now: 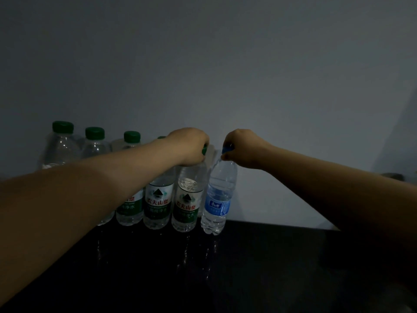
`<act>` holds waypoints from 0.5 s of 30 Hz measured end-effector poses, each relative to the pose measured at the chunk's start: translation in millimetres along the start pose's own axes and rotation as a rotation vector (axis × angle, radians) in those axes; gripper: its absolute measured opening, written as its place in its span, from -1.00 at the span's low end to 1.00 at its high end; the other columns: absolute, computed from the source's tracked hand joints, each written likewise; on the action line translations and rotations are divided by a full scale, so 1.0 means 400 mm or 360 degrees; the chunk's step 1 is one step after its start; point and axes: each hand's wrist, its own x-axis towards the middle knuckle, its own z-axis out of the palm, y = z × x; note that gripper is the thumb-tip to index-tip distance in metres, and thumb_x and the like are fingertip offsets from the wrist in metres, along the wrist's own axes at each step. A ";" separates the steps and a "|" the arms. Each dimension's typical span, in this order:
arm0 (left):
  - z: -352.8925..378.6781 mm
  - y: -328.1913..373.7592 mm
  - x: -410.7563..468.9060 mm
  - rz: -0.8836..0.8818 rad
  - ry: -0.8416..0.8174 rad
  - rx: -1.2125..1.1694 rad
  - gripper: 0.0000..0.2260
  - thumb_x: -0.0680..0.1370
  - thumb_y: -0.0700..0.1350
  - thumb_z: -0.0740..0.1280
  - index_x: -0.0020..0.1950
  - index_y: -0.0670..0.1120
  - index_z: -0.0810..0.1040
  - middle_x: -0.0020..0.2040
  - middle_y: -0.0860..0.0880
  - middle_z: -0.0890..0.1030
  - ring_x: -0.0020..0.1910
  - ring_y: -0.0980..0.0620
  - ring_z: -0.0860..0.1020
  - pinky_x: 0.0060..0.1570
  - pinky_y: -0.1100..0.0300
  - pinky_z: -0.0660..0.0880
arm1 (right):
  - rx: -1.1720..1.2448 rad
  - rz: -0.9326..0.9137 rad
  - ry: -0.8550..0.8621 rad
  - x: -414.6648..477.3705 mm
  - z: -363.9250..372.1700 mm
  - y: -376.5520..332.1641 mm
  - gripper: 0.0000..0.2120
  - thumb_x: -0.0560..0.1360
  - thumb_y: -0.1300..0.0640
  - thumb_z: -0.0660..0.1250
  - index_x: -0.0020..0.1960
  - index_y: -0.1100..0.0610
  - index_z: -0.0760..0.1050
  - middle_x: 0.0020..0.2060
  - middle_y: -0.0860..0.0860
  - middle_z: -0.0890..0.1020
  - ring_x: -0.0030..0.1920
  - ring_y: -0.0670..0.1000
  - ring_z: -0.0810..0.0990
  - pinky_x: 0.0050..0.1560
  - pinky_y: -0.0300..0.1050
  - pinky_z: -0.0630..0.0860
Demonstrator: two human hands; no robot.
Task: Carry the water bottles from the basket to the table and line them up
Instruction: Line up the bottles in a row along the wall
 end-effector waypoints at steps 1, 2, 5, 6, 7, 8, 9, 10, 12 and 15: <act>0.001 0.001 0.000 0.0000 -0.0001 0.0007 -0.81 0.52 -0.18 0.28 0.12 -0.16 0.53 -0.02 -0.13 0.53 -0.08 -0.07 0.48 -0.23 0.14 0.37 | -0.0002 -0.0005 -0.0001 0.002 0.001 -0.001 -0.69 0.49 0.11 0.38 0.17 0.24 0.55 0.10 0.15 0.59 0.10 0.10 0.55 0.10 -0.08 0.50; 0.001 0.003 0.000 -0.0001 -0.0003 0.0015 -0.82 0.52 -0.19 0.28 0.10 -0.16 0.53 -0.04 -0.12 0.51 -0.09 -0.07 0.47 -0.23 0.14 0.37 | -0.0002 -0.0015 -0.0002 0.003 0.002 -0.002 -0.69 0.49 0.11 0.38 0.17 0.24 0.55 0.10 0.15 0.59 0.10 0.09 0.55 0.07 -0.10 0.48; 0.000 0.004 -0.002 -0.0013 0.0004 0.0021 -0.82 0.52 -0.19 0.28 0.12 -0.14 0.52 -0.01 -0.12 0.53 -0.06 -0.07 0.49 -0.20 0.12 0.40 | -0.0007 -0.0033 -0.0013 0.004 0.003 -0.007 -0.69 0.49 0.10 0.38 0.18 0.24 0.54 0.11 0.14 0.59 0.10 0.09 0.55 0.04 -0.11 0.46; -0.001 0.004 -0.003 -0.0014 0.0008 0.0018 -0.81 0.53 -0.17 0.29 0.13 -0.13 0.52 0.02 -0.12 0.54 -0.05 -0.07 0.50 -0.19 0.12 0.41 | -0.0008 -0.0036 -0.0014 0.002 0.004 -0.006 -0.68 0.50 0.09 0.37 0.18 0.23 0.54 0.11 0.14 0.59 0.10 0.09 0.54 0.04 -0.12 0.45; -0.001 0.004 -0.003 -0.0011 0.0012 0.0018 -0.81 0.53 -0.16 0.30 0.13 -0.13 0.52 0.03 -0.13 0.54 -0.05 -0.07 0.50 -0.19 0.12 0.40 | -0.0004 -0.0038 -0.0012 0.001 0.005 -0.004 -0.68 0.50 0.09 0.37 0.19 0.23 0.53 0.12 0.14 0.58 0.11 0.09 0.54 0.04 -0.13 0.44; 0.000 0.004 -0.002 -0.0007 0.0013 0.0020 -0.81 0.53 -0.15 0.30 0.13 -0.13 0.53 0.03 -0.13 0.55 -0.05 -0.07 0.50 -0.19 0.13 0.40 | -0.0001 -0.0040 -0.0008 0.000 0.004 -0.002 -0.69 0.50 0.10 0.36 0.19 0.22 0.53 0.13 0.13 0.58 0.12 0.09 0.54 0.04 -0.13 0.44; 0.000 0.004 0.000 -0.0008 0.0011 0.0021 -0.81 0.52 -0.15 0.30 0.13 -0.13 0.53 0.04 -0.13 0.55 -0.06 -0.07 0.50 -0.20 0.13 0.39 | 0.0000 -0.0039 -0.0003 -0.002 0.003 0.000 -0.69 0.51 0.10 0.36 0.20 0.22 0.52 0.13 0.14 0.57 0.12 0.09 0.53 0.05 -0.13 0.44; 0.001 0.004 0.002 -0.0011 0.0005 0.0021 -0.80 0.52 -0.15 0.31 0.13 -0.13 0.54 0.04 -0.13 0.55 -0.05 -0.07 0.50 -0.21 0.14 0.39 | -0.0001 -0.0036 0.0000 -0.004 0.002 0.002 -0.68 0.51 0.11 0.36 0.20 0.22 0.52 0.14 0.14 0.57 0.13 0.09 0.53 0.05 -0.13 0.44; 0.003 0.004 0.005 -0.0017 -0.0006 0.0020 -0.80 0.52 -0.16 0.30 0.13 -0.14 0.54 0.04 -0.14 0.56 -0.05 -0.08 0.51 -0.21 0.15 0.39 | -0.0001 -0.0034 0.0004 -0.004 0.001 0.005 -0.69 0.50 0.11 0.36 0.20 0.22 0.52 0.14 0.14 0.57 0.13 0.10 0.53 0.05 -0.13 0.44; 0.002 0.002 0.005 -0.0027 -0.0005 0.0011 -0.80 0.52 -0.16 0.30 0.13 -0.13 0.54 0.03 -0.14 0.55 -0.03 -0.09 0.51 -0.19 0.14 0.41 | 0.0002 -0.0038 0.0009 0.000 0.006 0.003 -0.69 0.50 0.12 0.37 0.20 0.22 0.52 0.14 0.14 0.57 0.13 0.10 0.53 0.06 -0.12 0.45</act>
